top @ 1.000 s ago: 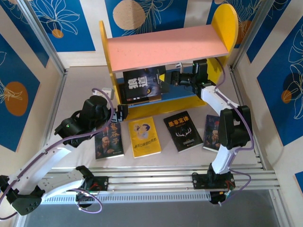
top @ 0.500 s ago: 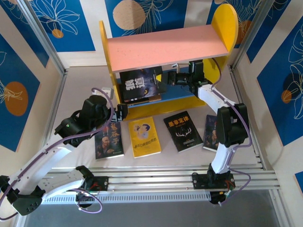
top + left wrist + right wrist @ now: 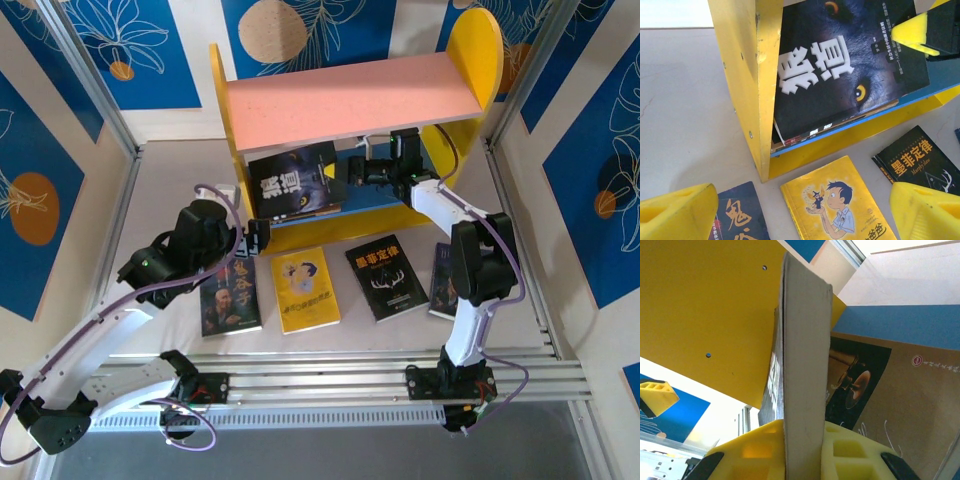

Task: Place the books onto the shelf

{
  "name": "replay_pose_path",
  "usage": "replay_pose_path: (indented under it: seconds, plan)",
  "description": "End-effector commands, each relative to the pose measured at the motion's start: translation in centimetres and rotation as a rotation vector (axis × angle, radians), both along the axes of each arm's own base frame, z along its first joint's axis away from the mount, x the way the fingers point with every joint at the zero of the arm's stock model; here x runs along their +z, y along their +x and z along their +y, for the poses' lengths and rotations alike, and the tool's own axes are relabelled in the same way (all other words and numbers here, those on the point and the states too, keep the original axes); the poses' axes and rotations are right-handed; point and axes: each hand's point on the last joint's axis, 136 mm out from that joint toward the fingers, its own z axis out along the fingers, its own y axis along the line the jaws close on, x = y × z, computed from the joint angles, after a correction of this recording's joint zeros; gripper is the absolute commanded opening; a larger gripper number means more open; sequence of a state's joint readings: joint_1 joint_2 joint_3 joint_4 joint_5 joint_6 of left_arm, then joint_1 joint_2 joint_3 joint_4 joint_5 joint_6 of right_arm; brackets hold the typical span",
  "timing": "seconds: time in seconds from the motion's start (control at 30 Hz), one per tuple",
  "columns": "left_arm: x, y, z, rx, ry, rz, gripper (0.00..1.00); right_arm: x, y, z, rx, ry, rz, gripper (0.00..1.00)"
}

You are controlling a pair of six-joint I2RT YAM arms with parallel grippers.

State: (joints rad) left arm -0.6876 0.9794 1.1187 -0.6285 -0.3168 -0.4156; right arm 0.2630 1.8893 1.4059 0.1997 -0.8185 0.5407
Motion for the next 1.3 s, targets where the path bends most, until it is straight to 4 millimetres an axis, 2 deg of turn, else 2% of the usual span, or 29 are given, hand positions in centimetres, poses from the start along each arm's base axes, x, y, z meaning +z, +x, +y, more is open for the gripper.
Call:
replay_pose_path:
  seconds: [0.0,1.27]
  plan:
    - [0.1,0.4,0.2,0.004,-0.001,-0.011,0.89,1.8,-0.1,0.8,0.032,0.027,-0.067,0.0]
    - [0.4,0.4,0.5,0.002,-0.003,-0.018,0.89,0.6,0.7,1.8,0.062,0.043,-0.032,0.0]
